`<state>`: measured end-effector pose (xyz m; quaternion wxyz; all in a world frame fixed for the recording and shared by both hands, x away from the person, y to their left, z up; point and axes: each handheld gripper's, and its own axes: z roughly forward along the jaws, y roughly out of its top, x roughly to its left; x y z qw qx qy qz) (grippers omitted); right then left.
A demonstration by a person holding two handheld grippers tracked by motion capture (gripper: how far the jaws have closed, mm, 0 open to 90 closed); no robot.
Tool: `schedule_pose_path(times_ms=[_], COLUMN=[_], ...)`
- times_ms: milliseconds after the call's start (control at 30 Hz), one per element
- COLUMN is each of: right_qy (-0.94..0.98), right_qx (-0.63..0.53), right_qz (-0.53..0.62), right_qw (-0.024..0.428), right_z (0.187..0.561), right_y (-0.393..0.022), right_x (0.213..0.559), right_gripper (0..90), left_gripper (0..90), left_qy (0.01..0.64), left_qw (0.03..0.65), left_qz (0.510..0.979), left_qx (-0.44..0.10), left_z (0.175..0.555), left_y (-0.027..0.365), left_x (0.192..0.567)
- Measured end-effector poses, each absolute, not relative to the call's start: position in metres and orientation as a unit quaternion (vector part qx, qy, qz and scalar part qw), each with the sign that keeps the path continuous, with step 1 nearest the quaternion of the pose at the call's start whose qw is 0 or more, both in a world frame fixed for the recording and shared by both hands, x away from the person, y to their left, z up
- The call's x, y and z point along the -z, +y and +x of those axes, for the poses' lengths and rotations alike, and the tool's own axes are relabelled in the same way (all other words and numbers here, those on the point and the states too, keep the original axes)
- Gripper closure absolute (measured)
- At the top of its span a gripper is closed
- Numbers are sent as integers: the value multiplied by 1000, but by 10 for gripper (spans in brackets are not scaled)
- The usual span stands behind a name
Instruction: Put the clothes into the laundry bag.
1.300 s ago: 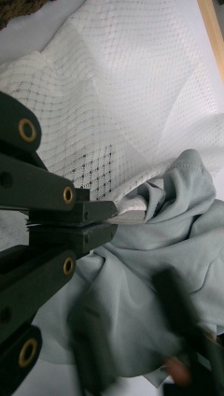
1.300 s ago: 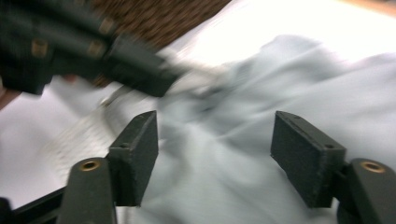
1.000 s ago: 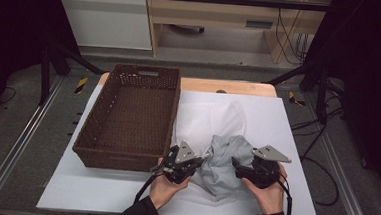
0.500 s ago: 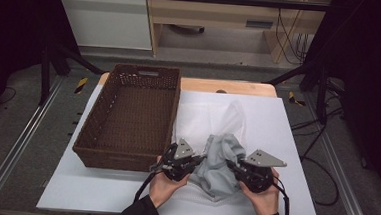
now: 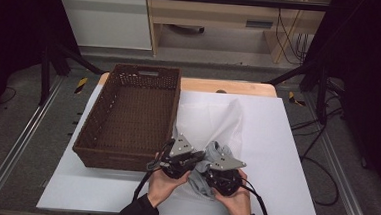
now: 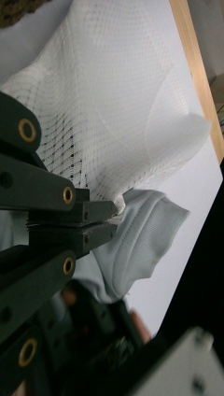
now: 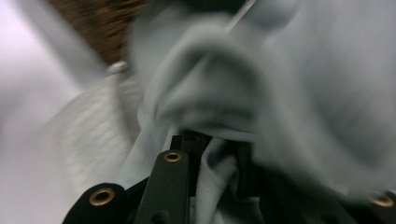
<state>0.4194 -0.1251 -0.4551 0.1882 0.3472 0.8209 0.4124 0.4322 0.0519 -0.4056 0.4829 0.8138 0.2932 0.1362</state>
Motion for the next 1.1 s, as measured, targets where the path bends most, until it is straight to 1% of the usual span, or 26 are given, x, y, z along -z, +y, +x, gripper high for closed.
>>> schedule_pose_path(times_ms=[67, 133, 167, 233, 300, 400, 467, 567, 667, 733, 833, 867, 900, 967, 1033, 1067, 1100], right_qy=[810, 808, 809, 812, 807, 800, 791, 771, 761, 762, 768, 769, 773, 782, 785, 788, 787], right_qx=[-406, -401, -399, -407, -432, -450, -464, -475, -472, -466, -462, -470, -471, -474, -475, -476, -483], right_qz=[366, 370, 366, 354, 354, 350, 347, 364, 380, 388, 386, 380, 375, 358, 349, 342, 335], right_qw=[212, 224, 228, 221, 192, 185, 195, 217, 231, 229, 216, 208, 201, 190, 190, 190, 187], right_z=[425, 425, 424, 422, 418, 408, 399, 398, 404, 411, 426, 433, 437, 441, 439, 436, 432], right_y=[-121, -117, -116, -118, -124, -134, -145, -160, -171, -173, -169, -165, -162, -156, -153, -153, -153], right_x=[459, 462, 463, 461, 455, 445, 435, 420, 415, 417, 425, 429, 433, 439, 440, 438, 436], right_gripper=[772, 761, 742, 666, 571, 446, 386, 271, 238, 245, 296, 340, 410, 615, 729, 760, 770], left_gripper=[887, 886, 886, 886, 885, 885, 885, 885, 884, 884, 885, 884, 885, 885, 885, 885, 885], left_qy=[295, 298, 300, 303, 307, 309, 310, 311, 310, 309, 309, 308, 309, 313, 317, 319, 320], left_qw=[475, 472, 471, 467, 468, 467, 466, 462, 461, 461, 461, 461, 460, 457, 457, 457, 458], left_qz=[817, 818, 818, 818, 816, 815, 816, 817, 818, 819, 819, 819, 819, 820, 818, 818, 817], left_qx=[-141, -140, -139, -145, -145, -148, -147, -149, -150, -148, -147, -147, -147, -147, -143, -144, -144], left_z=[432, 434, 434, 434, 434, 435, 435, 435, 435, 436, 436, 437, 437, 439, 441, 441, 441], left_y=[51, 54, 56, 60, 63, 64, 65, 66, 66, 66, 65, 65, 66, 66, 68, 68, 68], left_x=[409, 411, 411, 411, 412, 413, 413, 414, 414, 414, 414, 414, 414, 415, 415, 415, 414])
